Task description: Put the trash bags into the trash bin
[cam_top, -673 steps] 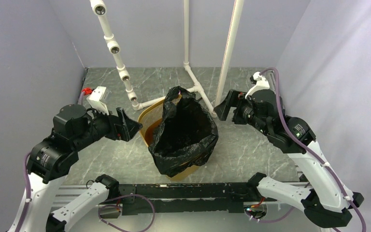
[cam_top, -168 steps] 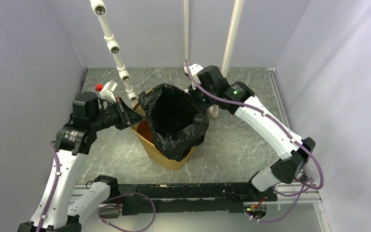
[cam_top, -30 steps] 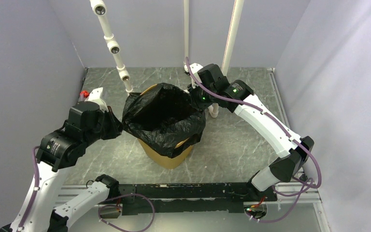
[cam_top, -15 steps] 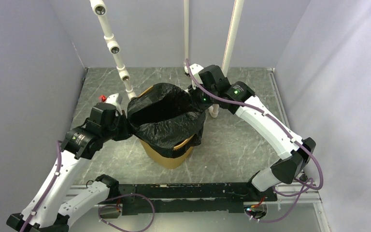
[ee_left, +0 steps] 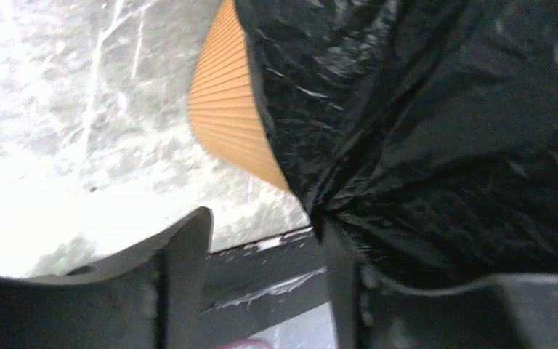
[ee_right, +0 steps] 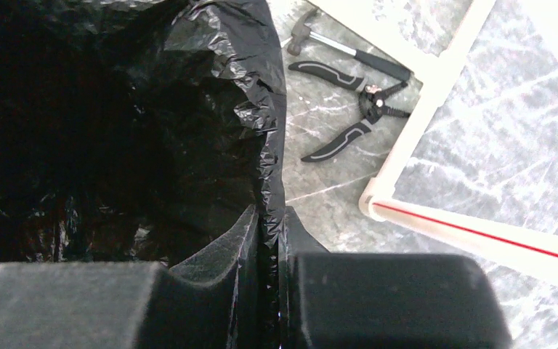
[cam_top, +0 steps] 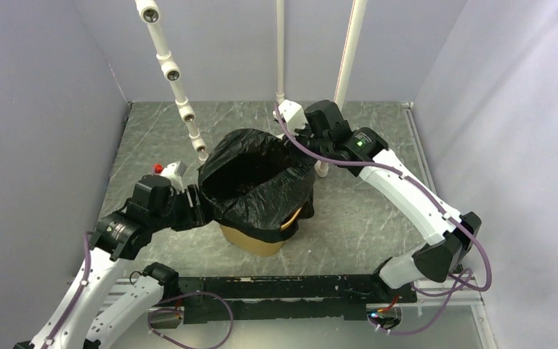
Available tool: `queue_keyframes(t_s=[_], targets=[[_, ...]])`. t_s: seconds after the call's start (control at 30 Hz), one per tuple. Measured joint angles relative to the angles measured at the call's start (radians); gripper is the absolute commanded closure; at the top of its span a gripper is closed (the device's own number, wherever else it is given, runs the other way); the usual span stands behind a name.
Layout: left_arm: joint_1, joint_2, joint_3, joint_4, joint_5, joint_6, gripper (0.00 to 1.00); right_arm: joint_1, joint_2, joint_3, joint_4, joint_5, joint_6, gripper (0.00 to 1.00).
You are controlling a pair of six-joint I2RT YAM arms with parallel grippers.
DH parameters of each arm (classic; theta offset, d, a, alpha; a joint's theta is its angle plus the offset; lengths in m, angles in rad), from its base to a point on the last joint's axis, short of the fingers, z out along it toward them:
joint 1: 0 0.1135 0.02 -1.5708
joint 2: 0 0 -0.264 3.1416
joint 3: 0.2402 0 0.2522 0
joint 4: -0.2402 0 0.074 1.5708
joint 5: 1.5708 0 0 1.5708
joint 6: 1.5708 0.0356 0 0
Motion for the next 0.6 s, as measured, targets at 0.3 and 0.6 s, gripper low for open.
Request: queue_keyframes(t_s=[0.3, 0.6], targets=[[-0.006, -0.168, 0.190, -0.212, -0.144, 0.019, 0.13, -0.010, -0.033, -0.015, 0.026, -0.204, -0.272, 0.91], [-0.006, -0.157, 0.418, -0.277, -0.271, 0.080, 0.11, -0.010, 0.135, 0.197, -0.131, -0.327, -0.467, 0.81]])
